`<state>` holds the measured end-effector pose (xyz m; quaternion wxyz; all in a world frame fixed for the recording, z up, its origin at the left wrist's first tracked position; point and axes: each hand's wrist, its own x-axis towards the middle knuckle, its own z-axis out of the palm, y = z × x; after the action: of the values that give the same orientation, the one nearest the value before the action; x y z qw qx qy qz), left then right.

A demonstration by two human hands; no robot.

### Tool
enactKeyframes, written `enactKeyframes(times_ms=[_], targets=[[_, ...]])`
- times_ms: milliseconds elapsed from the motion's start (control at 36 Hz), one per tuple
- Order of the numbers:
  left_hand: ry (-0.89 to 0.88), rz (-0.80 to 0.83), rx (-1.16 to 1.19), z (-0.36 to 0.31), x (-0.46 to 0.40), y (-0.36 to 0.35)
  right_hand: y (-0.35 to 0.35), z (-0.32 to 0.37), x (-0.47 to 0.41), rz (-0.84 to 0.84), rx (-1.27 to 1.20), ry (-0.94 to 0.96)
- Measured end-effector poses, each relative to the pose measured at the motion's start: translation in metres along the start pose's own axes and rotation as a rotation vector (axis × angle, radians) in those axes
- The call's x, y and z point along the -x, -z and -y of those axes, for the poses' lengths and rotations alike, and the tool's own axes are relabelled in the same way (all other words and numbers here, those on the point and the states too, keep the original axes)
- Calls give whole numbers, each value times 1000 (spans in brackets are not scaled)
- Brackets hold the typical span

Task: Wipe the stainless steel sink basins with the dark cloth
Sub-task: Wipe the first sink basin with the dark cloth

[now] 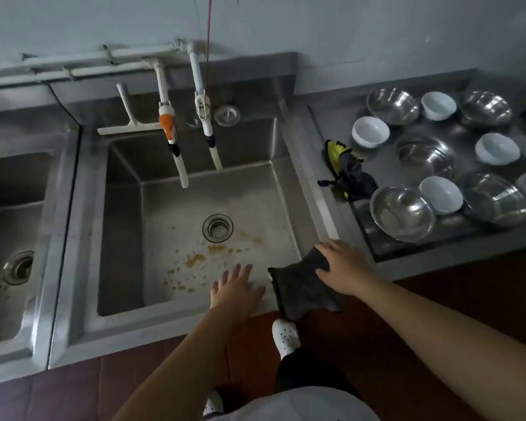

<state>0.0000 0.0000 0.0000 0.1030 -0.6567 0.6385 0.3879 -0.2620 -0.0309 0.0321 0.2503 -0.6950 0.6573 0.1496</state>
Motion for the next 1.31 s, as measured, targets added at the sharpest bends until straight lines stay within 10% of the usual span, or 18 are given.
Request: enactKeyframes(times_ms=[444, 972, 1306], targets=[[189, 288, 215, -62, -84, 2, 19, -4, -86, 374, 525, 359], [-92, 248, 325, -59, -45, 48, 50, -19, -16, 45, -521, 189], [-325, -16, 408, -68, 30, 102, 87, -2, 54, -304, -559, 186]])
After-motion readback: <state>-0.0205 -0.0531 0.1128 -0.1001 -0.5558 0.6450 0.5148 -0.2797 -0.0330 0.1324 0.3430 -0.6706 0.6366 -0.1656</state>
